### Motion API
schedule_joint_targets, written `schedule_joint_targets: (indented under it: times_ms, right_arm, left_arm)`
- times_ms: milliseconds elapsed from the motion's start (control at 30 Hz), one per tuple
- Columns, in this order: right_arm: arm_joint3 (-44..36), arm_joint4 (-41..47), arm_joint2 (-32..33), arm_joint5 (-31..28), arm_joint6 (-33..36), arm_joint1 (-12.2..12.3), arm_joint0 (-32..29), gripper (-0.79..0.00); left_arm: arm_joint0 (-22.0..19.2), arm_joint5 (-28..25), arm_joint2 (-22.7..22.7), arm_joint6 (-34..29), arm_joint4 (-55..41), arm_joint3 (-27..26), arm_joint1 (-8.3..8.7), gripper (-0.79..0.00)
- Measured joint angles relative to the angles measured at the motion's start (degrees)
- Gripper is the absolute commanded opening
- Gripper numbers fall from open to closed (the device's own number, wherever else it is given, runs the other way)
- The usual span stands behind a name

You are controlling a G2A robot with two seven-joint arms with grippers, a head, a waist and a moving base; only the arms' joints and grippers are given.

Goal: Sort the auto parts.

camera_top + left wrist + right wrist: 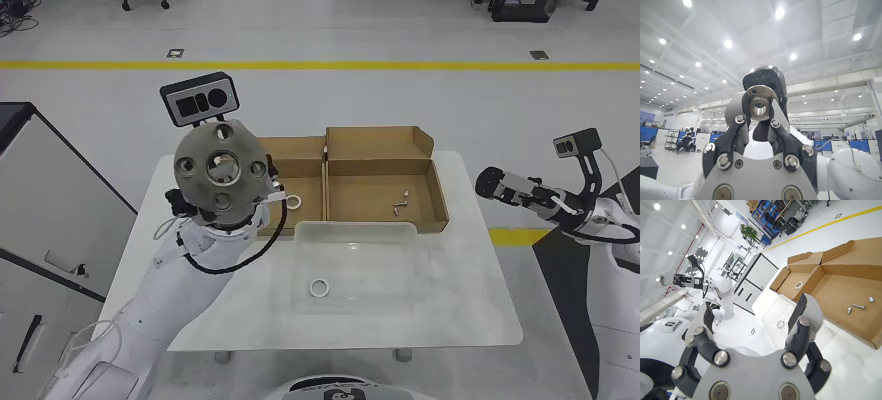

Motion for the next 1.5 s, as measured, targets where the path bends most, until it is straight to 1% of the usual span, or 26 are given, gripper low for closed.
schedule_joint_targets:
  times_ms: [233, 400, 500, 600, 733, 867, 967, 1100, 1333, 1500]
  right_arm:
    - [0.0, 0.0, 0.0, 0.0, 0.0, 0.0, 0.0, 0.0]
    - [0.0, 0.0, 0.0, 0.0, 0.0, 0.0, 0.0, 0.0]
    - [0.0, 0.0, 0.0, 0.0, 0.0, 0.0, 0.0, 0.0]
    - [0.0, 0.0, 0.0, 0.0, 0.0, 0.0, 0.0, 0.0]
    - [0.0, 0.0, 0.0, 0.0, 0.0, 0.0, 0.0, 0.0]
    - [0.0, 0.0, 0.0, 0.0, 0.0, 0.0, 0.0, 0.0]
    - [0.0, 0.0, 0.0, 0.0, 0.0, 0.0, 0.0, 0.0]
    - [0.0, 0.0, 0.0, 0.0, 0.0, 0.0, 0.0, 0.0]
    - [0.0, 0.0, 0.0, 0.0, 0.0, 0.0, 0.0, 0.0]
    - [0.0, 0.0, 0.0, 0.0, 0.0, 0.0, 0.0, 0.0]
  left_arm:
    - [1.18, 0.69, -2.77, -0.68, 7.82, 1.85, -0.29, -0.785]
    - [1.96, 1.33, -5.02, -1.08, 15.35, 3.59, -0.19, -0.785]
    - [2.44, 1.82, -6.09, -0.14, 19.11, 3.41, -0.2, -0.785]
    - [2.95, 2.15, -6.27, 1.17, 20.43, 2.6, -0.35, -0.785]
    - [3.35, 1.41, -5.3, 2.19, 16.88, 1.13, -0.73, -0.785]
    - [2.91, -0.75, -3.06, 0.88, 6.23, -0.46, -1.44, -0.785]
    - [2.38, -0.24, -2.6, 0.2, 0.3, -1.37, -1.93, -0.785]
    - [2.44, 0.9, -3.06, -0.9, -4.27, -2.1, -2.59, -0.785]
    - [3.24, 2.77, -5.19, -2.77, -2.72, -1.41, -3.56, -0.785]
    - [3.91, 4.02, -6.79, -4.01, 3.64, 0.84, -3.84, -0.785]
